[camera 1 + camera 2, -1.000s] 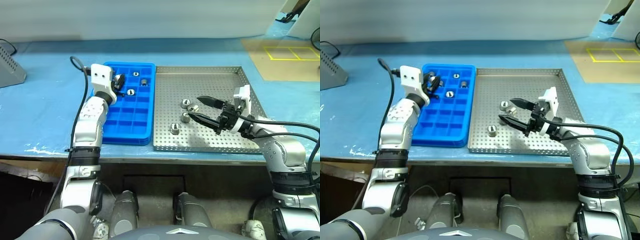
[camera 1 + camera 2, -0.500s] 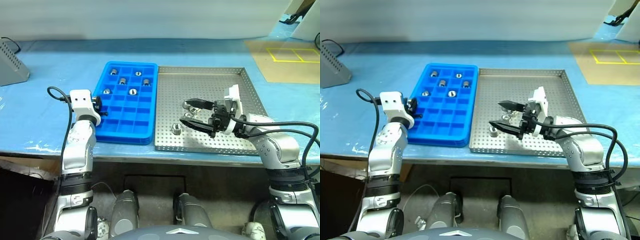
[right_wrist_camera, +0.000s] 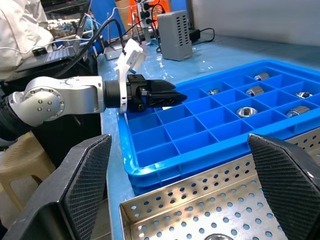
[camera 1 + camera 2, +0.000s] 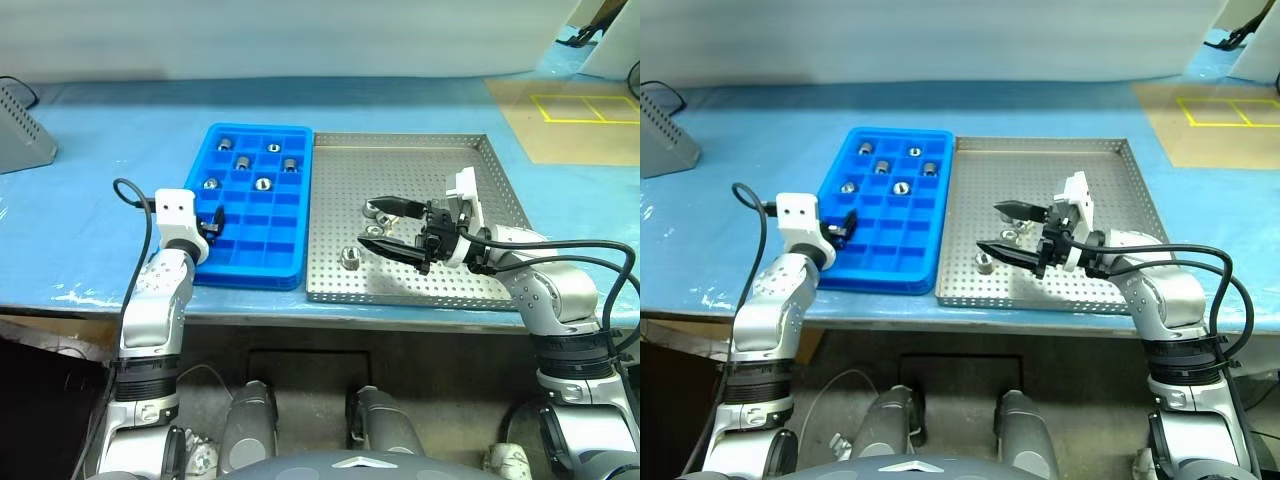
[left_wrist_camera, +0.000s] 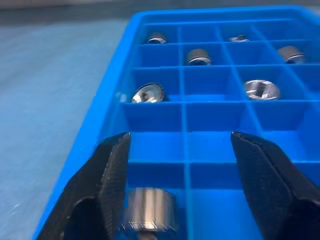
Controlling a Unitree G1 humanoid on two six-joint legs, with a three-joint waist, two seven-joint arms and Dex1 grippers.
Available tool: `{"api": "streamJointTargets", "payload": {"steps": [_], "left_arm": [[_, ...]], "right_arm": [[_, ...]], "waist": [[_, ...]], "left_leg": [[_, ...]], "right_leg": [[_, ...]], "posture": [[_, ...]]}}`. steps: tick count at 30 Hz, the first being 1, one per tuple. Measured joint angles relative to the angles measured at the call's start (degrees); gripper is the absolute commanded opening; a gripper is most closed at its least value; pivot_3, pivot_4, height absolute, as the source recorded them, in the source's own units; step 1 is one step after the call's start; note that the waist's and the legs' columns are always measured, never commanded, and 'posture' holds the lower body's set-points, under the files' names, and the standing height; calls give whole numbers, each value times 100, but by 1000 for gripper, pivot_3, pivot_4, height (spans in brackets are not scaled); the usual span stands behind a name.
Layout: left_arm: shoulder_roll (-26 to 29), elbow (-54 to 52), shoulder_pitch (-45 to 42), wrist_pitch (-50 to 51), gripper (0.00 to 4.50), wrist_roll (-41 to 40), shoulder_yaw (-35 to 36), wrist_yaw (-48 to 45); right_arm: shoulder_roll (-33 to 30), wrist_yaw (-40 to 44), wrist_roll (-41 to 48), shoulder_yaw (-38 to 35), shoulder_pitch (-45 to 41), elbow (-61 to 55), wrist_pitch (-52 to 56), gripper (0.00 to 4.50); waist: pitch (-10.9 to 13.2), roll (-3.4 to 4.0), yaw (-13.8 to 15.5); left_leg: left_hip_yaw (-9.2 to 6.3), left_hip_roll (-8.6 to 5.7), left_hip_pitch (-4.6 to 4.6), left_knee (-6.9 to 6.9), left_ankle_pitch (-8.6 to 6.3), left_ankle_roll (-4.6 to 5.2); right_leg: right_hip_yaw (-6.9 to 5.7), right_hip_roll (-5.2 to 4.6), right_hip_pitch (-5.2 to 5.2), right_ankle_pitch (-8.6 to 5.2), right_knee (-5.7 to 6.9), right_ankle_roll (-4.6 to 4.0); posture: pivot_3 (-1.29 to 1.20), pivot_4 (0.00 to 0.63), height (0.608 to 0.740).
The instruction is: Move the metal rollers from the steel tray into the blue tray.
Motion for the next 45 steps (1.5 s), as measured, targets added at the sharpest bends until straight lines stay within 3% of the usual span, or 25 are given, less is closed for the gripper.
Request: {"api": "streamJointTargets", "payload": {"steps": [10, 20, 29, 45], "left_arm": [[194, 61, -980, -22, 3421, -537, -449, -1255], [350, 1181, -1798, -412, 3421, -628, -1446, -3122], [423, 2652, -2737, -888, 3421, -280, -2146, -4386], [546, 3275, -2930, -1270, 3421, 283, -2977, -5978]], "right_arm": [[18, -272, -85, -69, 128, -2, -4, 4500], [-274, -736, -186, -353, 891, -522, -41, 4500], [-391, -1112, -310, -748, 1374, -614, -205, 4500], [-370, -1469, -294, -981, 1960, -963, -236, 4500]], "waist": [[-1, 1, -36], [-1, 2, -115], [-3, 5, -360], [-4, 8, -516]], "left_leg": [[2, -2, 1, 0, 4, 7], [4, -4, 7, 4, 2, 4], [5, -7, 6, 6, 9, 22], [5, -6, 6, 18, 5, 31]], "right_leg": [[2, -1, 0, 0, 0, 0], [6, 0, 5, 0, 4, 0], [10, 0, 4, 1, 3, 1], [10, 0, 10, 1, 4, 0]], "posture": [[-205, 150, 740], [-343, 150, 740], [-435, 150, 740], [-476, 150, 740]]}}
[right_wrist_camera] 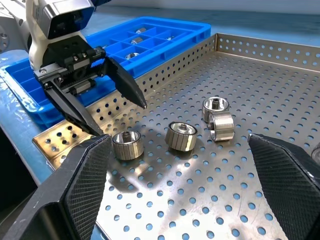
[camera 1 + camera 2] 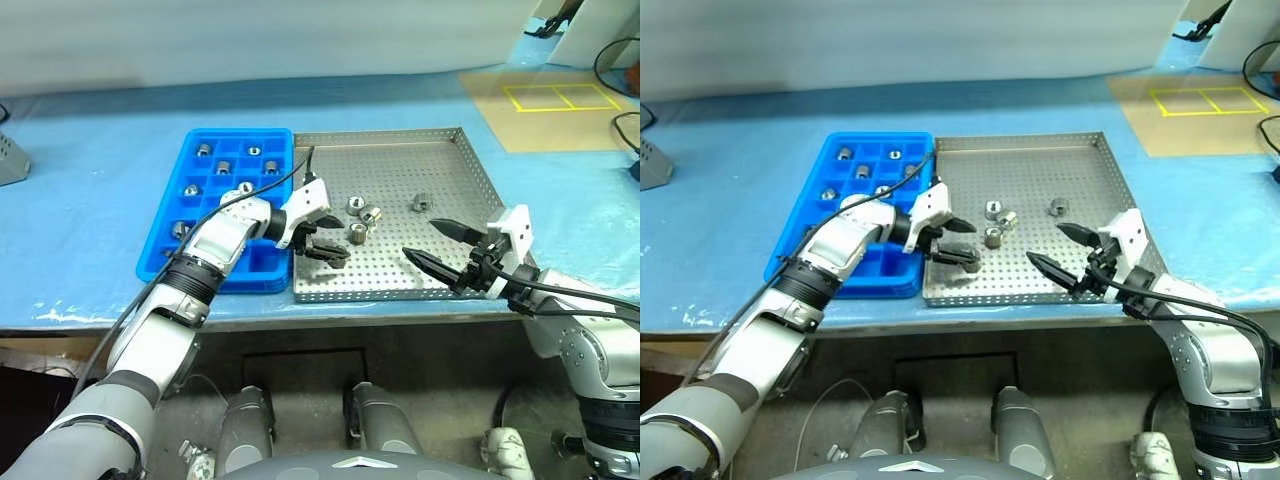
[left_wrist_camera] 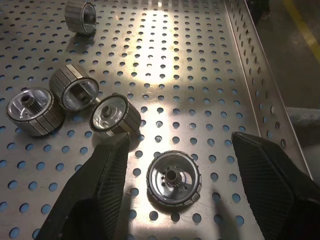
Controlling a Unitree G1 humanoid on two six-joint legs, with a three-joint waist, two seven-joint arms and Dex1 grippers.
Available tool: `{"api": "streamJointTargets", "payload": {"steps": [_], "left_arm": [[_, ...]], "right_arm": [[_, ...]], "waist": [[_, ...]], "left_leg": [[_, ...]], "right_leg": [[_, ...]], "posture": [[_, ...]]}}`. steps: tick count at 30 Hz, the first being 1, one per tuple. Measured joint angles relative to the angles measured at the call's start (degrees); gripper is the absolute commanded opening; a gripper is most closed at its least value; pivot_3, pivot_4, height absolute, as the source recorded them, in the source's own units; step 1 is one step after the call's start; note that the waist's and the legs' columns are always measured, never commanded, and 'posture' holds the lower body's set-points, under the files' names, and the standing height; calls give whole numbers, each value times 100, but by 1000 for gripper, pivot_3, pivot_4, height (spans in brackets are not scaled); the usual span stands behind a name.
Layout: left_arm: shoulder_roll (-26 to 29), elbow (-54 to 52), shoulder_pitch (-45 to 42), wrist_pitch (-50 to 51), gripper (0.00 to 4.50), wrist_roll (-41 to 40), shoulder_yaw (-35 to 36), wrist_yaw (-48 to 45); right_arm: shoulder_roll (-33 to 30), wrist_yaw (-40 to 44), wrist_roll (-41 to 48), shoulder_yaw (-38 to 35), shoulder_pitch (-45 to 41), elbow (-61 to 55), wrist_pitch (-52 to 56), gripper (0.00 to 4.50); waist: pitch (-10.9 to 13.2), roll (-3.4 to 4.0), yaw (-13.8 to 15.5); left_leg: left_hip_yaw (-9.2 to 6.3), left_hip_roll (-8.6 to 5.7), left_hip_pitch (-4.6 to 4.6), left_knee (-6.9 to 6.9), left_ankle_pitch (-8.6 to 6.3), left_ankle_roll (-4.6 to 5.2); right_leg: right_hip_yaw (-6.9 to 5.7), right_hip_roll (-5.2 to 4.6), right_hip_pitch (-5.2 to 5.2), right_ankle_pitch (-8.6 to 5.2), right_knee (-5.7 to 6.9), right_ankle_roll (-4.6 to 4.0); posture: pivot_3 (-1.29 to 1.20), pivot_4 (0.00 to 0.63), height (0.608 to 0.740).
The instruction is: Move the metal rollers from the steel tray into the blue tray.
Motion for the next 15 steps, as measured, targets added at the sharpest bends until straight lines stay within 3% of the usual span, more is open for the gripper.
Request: {"api": "streamJointTargets", "payload": {"steps": [11, 15], "left_arm": [[-212, -2, 99, -19, 3421, 563, -411, 99], [-285, 64, 75, -53, 2549, 735, -423, 302]], "right_arm": [[70, -73, 16, 0, 14, 0, -41, 4500], [70, -77, 41, -10, 12, 0, -41, 4500]], "waist": [[-3, 4, -5], [-5, 8, -5]], "left_leg": [[0, 1, 1, 9, -3, 5], [0, 1, 12, 13, -5, 6]], "right_leg": [[-1, 0, 6, 0, 0, 0], [-1, 0, 19, 0, 0, 0]], "posture": [[-476, 150, 740], [-475, 150, 740]]}}
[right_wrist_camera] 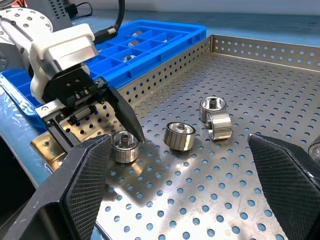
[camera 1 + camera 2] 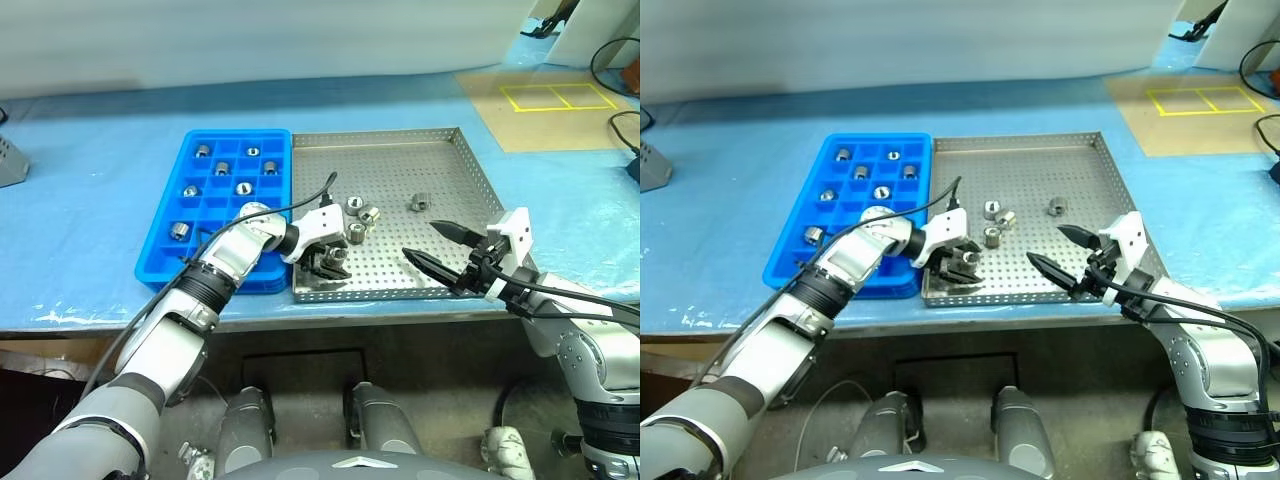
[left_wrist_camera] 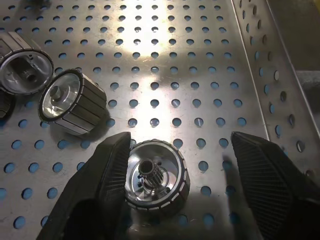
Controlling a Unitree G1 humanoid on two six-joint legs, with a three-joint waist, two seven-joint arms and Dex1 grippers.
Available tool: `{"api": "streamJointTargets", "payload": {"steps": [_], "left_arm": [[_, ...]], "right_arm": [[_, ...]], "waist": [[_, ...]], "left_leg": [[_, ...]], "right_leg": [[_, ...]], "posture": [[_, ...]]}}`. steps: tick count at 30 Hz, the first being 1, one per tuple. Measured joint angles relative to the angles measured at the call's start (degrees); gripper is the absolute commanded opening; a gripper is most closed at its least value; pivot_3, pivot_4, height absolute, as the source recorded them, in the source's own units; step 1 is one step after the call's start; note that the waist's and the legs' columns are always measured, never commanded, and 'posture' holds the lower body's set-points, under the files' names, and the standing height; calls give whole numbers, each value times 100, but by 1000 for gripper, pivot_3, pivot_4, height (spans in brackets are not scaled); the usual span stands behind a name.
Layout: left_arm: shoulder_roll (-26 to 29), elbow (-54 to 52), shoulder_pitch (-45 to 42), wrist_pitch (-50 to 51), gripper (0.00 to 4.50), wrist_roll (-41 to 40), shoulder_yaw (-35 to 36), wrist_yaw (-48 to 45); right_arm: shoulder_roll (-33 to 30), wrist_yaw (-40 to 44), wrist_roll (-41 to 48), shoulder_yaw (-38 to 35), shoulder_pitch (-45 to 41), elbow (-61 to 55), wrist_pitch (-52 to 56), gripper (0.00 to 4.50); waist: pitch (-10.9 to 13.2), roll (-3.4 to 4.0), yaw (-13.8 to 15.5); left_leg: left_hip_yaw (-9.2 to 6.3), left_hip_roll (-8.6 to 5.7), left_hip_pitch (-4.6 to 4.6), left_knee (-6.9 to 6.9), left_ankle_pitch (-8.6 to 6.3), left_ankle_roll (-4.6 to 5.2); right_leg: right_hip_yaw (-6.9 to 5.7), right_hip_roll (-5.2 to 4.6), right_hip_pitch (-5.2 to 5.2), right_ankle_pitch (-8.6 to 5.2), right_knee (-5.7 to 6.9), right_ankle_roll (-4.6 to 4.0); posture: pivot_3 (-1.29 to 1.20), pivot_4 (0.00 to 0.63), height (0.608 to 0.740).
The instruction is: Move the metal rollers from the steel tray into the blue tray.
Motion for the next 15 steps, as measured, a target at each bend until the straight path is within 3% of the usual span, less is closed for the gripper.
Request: {"api": "streamJointTargets", "payload": {"steps": [5, 15], "left_arm": [[-13, 26, -11, -76, 852, 54, 3, 20], [-3, 23, -11, 68, 840, -47, 209, 118]], "right_arm": [[0, 1, 26, -39, -16, 0, -2, 4500], [0, 6, 83, -39, -123, 15, -2, 4500]], "waist": [[-1, 1, 0], [-1, 2, 3]], "left_leg": [[-1, -1, 0, 4, -2, 2], [-1, 0, -3, 5, -2, 4]], "right_leg": [[0, -1, 4, 0, -1, 0], [-1, -1, 2, 0, -1, 0]], "posture": [[-472, 150, 740], [-436, 150, 740]]}}
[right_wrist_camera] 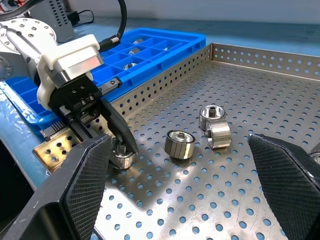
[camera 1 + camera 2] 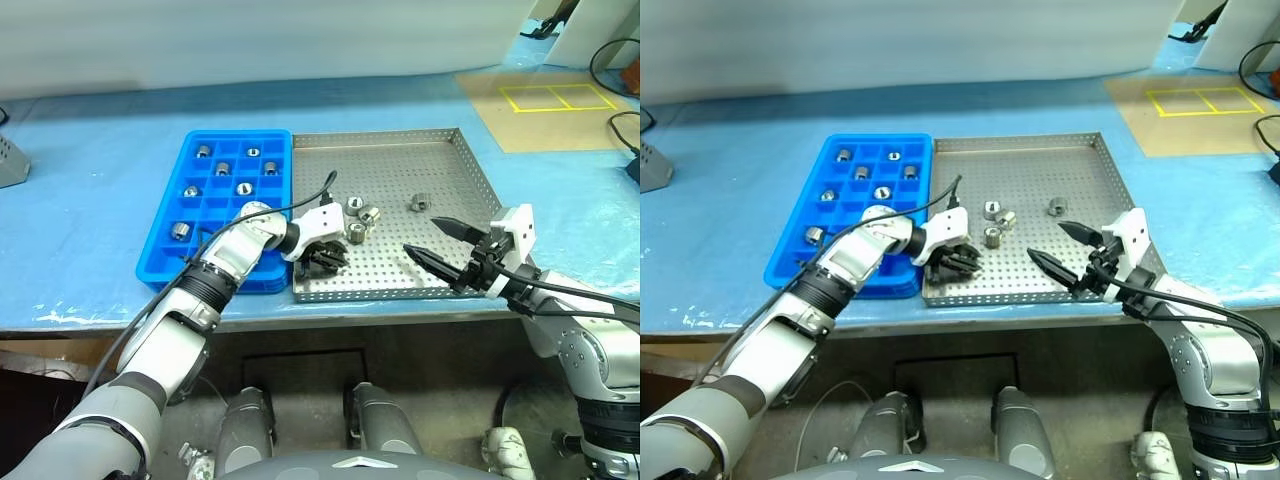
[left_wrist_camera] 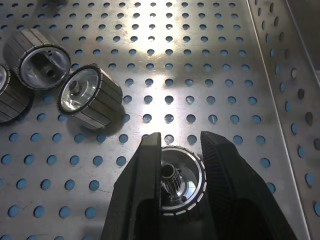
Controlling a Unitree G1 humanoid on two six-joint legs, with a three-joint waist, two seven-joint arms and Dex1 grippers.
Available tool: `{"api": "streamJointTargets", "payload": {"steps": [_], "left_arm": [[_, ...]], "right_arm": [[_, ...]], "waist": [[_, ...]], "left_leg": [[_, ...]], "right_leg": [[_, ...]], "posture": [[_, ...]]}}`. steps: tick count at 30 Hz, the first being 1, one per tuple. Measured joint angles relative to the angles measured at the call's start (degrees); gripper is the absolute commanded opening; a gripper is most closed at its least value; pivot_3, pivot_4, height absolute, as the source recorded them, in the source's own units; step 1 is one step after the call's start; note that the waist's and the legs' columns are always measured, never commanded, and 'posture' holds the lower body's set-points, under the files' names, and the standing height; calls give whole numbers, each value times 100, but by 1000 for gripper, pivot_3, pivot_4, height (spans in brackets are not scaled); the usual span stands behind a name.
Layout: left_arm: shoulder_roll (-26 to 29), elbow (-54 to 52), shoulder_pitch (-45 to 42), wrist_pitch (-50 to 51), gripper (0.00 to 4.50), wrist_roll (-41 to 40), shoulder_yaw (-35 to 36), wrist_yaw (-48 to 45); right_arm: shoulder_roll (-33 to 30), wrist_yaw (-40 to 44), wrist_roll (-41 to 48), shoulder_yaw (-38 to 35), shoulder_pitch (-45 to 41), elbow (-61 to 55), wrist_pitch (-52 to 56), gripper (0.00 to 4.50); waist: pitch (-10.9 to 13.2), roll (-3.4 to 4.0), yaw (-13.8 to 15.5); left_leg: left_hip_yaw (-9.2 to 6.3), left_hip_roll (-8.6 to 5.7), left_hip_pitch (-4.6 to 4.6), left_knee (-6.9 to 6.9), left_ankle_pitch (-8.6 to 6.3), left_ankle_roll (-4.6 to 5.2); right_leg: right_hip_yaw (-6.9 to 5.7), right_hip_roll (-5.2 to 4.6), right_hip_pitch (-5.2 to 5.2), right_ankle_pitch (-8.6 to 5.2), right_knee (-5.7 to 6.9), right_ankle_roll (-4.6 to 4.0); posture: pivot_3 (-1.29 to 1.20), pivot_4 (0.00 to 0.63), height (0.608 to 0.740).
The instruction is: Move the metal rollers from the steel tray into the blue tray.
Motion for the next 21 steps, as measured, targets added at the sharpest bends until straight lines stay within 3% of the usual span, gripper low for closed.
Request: {"api": "streamJointTargets", "payload": {"steps": [9, 21], "left_arm": [[-222, -521, -340, 623, 840, -451, 1149, 1206], [328, -2457, 323, 2119, 840, -497, 2183, 3047]], "right_arm": [[1, 193, 10, 72, -350, 261, 0, 4500], [133, 798, -176, 690, -1228, 1292, -225, 4500]], "waist": [[1, 0, 17], [1, 0, 138]], "left_leg": [[-1, -1, -8, 2, -3, 5], [-4, 3, -10, -1, -1, 3]], "right_leg": [[-3, -2, -4, 0, -3, 0], [-9, -1, -9, 0, 2, -1]], "posture": [[-342, 150, 740], [-153, 150, 740]]}}
